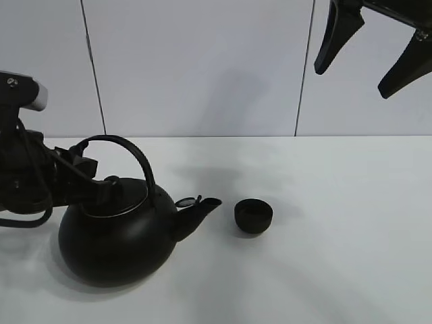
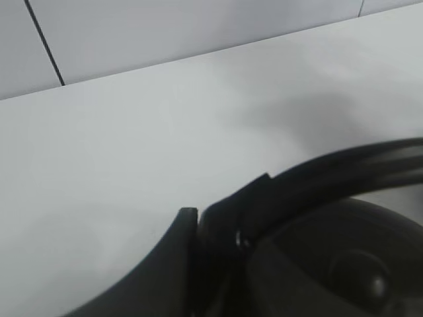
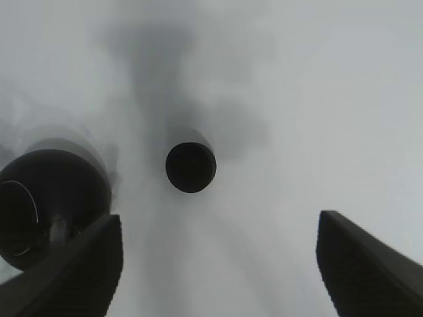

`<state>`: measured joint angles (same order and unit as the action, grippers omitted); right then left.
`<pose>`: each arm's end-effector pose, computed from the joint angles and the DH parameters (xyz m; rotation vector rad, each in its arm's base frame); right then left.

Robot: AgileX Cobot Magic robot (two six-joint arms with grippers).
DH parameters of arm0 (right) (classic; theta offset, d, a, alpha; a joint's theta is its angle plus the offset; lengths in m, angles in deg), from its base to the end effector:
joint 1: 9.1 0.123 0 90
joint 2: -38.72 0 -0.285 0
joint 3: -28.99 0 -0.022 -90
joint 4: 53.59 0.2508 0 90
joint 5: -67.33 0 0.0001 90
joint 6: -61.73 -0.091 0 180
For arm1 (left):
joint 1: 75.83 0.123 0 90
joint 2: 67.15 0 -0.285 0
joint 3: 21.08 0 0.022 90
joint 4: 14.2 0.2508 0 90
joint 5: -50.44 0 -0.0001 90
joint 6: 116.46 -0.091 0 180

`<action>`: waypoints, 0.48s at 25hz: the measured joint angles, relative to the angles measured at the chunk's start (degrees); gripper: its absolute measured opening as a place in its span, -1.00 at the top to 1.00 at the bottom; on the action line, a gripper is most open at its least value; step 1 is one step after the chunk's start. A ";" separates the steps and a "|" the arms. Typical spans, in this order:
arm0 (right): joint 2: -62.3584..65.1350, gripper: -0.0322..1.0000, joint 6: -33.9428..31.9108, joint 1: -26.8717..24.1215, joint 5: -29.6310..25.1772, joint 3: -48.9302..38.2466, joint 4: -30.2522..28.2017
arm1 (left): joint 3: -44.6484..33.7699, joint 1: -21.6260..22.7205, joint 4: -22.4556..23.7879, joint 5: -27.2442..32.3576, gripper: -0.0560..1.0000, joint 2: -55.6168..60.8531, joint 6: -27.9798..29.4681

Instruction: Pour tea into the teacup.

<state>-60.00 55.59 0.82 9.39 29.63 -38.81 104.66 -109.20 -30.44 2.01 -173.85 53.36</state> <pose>0.3235 0.0766 0.3106 0.0341 2.7332 0.4177 0.2326 -0.1304 0.1302 0.4233 1.9331 -0.1788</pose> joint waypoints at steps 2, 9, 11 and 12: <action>0.00 -0.14 0.00 0.00 0.00 0.00 0.00 | -0.86 0.00 0.12 -1.26 0.70 0.00 0.04; 0.00 -0.14 0.00 0.00 0.00 0.00 0.00 | -2.18 0.00 0.12 -3.53 0.70 0.00 0.04; 0.00 -0.14 0.00 0.00 0.00 0.00 0.00 | -2.22 0.00 0.12 -3.67 0.65 0.00 0.24; 0.00 -0.14 0.00 0.00 0.00 0.00 0.00 | -2.22 0.00 0.18 -4.17 0.59 0.00 0.61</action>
<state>-60.00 55.59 0.82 9.39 29.63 -38.81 102.44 -109.20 -30.26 -2.16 -173.85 53.97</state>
